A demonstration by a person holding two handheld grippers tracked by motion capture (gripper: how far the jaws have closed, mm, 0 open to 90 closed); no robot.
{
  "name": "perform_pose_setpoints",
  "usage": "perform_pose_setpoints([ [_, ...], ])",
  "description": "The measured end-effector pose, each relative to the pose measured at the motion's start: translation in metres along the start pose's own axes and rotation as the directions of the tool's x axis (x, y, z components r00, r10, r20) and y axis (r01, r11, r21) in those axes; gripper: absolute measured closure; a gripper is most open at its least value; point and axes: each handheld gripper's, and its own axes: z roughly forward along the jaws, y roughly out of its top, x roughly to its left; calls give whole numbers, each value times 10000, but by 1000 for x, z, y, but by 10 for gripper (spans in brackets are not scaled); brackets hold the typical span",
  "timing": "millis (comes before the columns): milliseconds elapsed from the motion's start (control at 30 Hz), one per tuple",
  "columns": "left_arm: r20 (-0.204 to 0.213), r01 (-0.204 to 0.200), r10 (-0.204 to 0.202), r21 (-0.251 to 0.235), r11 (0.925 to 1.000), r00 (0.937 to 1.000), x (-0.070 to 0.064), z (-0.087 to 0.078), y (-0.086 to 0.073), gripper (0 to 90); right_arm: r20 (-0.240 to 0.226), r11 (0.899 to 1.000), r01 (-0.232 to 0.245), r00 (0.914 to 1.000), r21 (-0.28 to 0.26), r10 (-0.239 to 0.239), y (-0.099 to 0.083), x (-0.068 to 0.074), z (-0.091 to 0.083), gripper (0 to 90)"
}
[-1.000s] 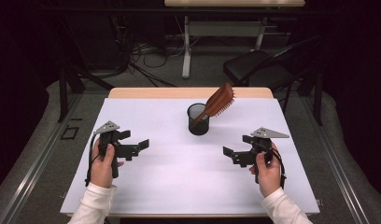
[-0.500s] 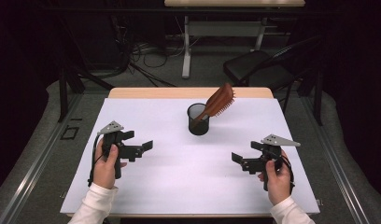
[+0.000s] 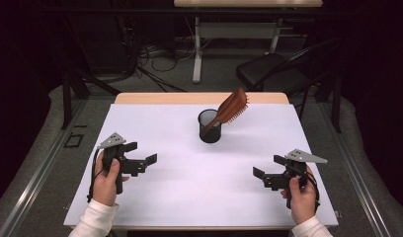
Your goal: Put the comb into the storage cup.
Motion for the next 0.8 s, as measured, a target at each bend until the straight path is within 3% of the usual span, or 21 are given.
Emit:
perform_pose_setpoints([
  [400, -358, 203, -221, -494, 9986, 9991, 7, -20, -16, 7, 352, 9997, -217, 9991, -116, 221, -4, -8, -13, 0],
  [800, -742, 155, -215, -808, 9966, 9970, 12, -36, -39, 7, 661, 9948, -902, 9934, -478, 933, -23, -23, -26, 0],
])
